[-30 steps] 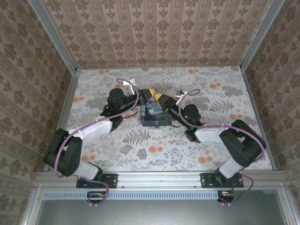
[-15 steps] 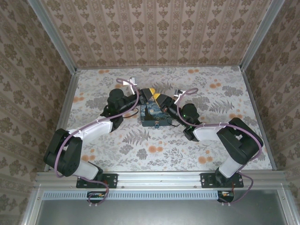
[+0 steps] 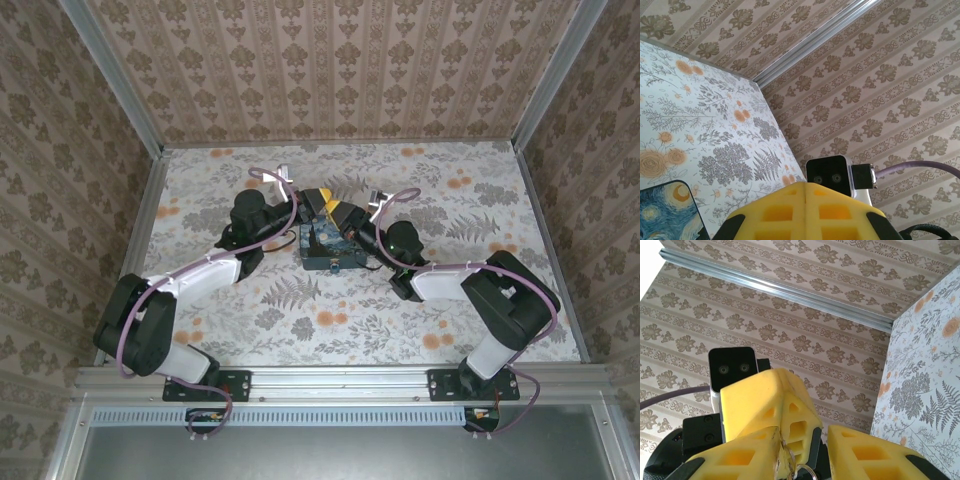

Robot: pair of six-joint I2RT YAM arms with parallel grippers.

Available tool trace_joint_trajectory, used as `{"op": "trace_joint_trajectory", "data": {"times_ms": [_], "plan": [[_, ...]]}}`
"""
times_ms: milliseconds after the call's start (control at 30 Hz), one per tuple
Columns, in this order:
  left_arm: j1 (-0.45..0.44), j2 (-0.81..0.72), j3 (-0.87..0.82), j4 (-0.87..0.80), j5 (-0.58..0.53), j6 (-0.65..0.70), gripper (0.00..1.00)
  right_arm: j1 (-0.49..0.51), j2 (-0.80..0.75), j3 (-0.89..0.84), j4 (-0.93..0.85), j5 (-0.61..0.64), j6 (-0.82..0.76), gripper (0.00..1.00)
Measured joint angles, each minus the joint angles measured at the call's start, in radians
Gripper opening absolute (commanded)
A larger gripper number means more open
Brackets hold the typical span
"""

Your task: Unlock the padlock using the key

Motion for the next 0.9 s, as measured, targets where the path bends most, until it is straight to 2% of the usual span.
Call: {"op": "trace_joint_trajectory", "data": {"times_ms": [367, 633, 900], "plan": [[0.0, 0.006, 0.0, 0.0, -0.003, 0.0, 0.0, 0.009, 0.002, 0.0, 0.002, 0.0, 0.003, 0.23], [0.0, 0.006, -0.002, -0.01, -0.013, 0.0, 0.0, 0.009, 0.002, -0.011, 0.019, 0.001, 0.006, 0.0], [-0.001, 0.006, -0.018, -0.015, -0.012, 0.0, 0.0, 0.008, 0.002, -0.033, 0.026, 0.005, 0.01, 0.0]]}}
